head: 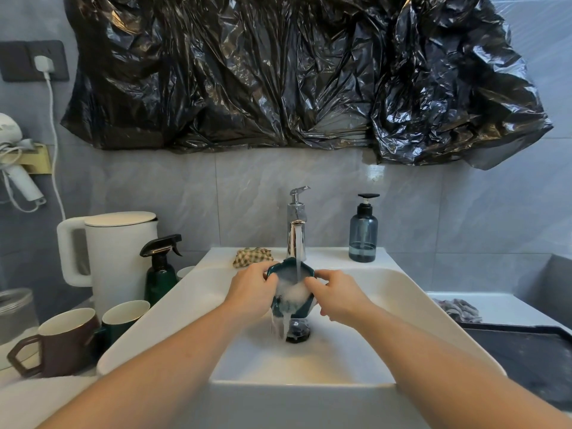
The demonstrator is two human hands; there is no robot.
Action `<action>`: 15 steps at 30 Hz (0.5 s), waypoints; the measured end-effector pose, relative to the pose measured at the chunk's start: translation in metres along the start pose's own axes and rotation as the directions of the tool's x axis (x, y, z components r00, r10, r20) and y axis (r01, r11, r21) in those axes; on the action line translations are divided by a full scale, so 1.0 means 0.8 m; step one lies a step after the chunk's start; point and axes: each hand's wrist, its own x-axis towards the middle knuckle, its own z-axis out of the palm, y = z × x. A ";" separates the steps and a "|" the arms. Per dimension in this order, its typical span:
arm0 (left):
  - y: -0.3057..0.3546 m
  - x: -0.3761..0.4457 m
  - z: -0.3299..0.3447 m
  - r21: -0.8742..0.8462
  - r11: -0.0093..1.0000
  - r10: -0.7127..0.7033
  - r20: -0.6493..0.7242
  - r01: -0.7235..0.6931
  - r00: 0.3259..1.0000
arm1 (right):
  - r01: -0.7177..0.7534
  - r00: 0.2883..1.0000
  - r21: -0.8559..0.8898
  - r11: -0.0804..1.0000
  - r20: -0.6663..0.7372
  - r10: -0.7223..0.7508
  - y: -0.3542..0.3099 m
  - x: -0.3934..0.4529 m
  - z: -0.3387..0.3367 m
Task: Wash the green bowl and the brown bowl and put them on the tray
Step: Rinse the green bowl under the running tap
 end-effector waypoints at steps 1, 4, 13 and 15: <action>0.001 -0.001 -0.001 -0.003 1.000 0.006 -0.016 -0.006 1.000 | -0.007 1.000 0.003 1.000 0.002 0.007 0.000 0.000 0.000; 0.006 -0.003 -0.005 0.052 0.997 0.053 -0.063 -0.049 0.997 | -0.013 1.000 0.005 1.000 0.028 0.013 -0.001 0.000 0.002; 0.017 -0.005 -0.007 0.201 0.971 0.163 -0.173 -0.127 0.971 | -0.018 0.994 -0.056 0.998 0.111 0.024 -0.006 0.002 0.003; 0.018 -0.005 -0.006 0.205 0.971 0.159 -0.187 -0.120 0.969 | 0.029 0.998 -0.102 0.994 0.062 -0.022 -0.009 0.004 0.000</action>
